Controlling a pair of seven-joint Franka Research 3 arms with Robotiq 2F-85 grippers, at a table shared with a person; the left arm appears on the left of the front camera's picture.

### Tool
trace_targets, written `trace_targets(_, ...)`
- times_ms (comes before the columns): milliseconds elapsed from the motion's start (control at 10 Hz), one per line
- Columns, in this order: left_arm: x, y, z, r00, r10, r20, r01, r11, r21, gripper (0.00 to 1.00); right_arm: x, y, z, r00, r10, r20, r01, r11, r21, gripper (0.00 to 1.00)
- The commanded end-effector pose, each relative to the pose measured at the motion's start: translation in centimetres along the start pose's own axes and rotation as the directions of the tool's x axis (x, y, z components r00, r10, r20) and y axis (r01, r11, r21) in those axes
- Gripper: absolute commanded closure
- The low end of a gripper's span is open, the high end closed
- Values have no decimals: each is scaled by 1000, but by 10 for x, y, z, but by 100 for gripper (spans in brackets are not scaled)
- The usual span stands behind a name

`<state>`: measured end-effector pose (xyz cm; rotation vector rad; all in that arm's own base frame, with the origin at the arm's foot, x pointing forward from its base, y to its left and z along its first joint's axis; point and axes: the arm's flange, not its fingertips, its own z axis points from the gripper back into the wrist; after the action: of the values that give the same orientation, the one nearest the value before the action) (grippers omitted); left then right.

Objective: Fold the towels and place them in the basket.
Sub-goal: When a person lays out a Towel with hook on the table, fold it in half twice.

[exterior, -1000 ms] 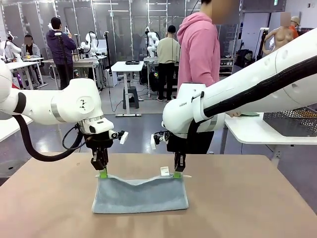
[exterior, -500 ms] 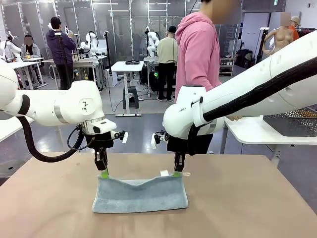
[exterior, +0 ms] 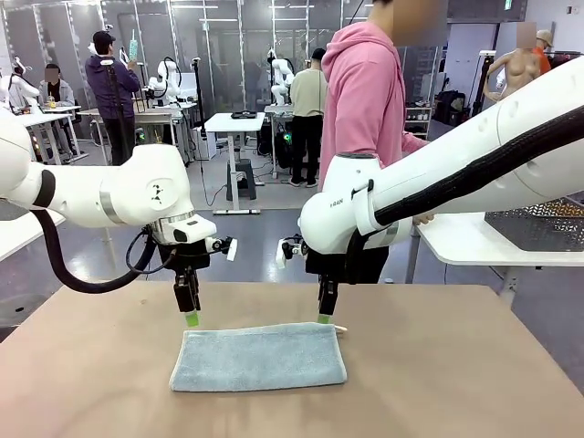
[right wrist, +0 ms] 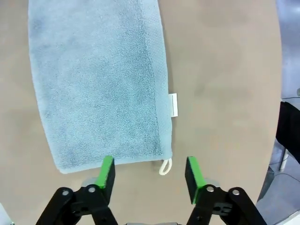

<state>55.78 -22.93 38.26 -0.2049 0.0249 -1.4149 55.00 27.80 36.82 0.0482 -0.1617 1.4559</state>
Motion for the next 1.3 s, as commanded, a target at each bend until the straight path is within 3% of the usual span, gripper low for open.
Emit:
trace_targets(0, -5, -14, 2, 1000, 19, -8, -19, 999, 49, 0, -3, 9, 9, 1000, -18, -15, 18, 999, -35, 0)
trace_targets(200, -6, -27, 5, 999, 35, 25, -36, 998, 46, 0, -6, 20, 18, 999, -46, 11, 46, 999, -22, 0)
trace_targets(300, -7, -32, 3, 1000, 17, -8, -17, 999, 29, 0, -7, 22, 19, 999, -39, -10, 39, 999, -10, 0)
trace_targets(400, -1, -13, 8, 1000, 6, 1, -6, 1000, 22, 0, 0, 7, 15, 1000, -14, 2, 14, 1000, -19, 0)
trace_targets(900, -3, -18, 6, 1000, 6, -3, -5, 1000, 17, 1, 0, 10, 15, 1000, -16, -1, 16, 1000, -16, 0)
trace_targets(1000, -5, -34, 22, 995, 97, -23, -95, 994, 45, 0, -3, 20, 22, 985, -174, 4, 174, 985, -2, 0)
trace_targets(1100, -11, -53, 40, 978, 209, -3, -209, 978, 10, 0, -6, 31, 19, 951, -310, -14, 309, 951, -20, 0)
trace_targets(1200, -21, -78, 60, 966, 254, 45, -256, 965, 49, 0, -8, 39, 17, 908, -419, -11, 418, 908, -29, 0)
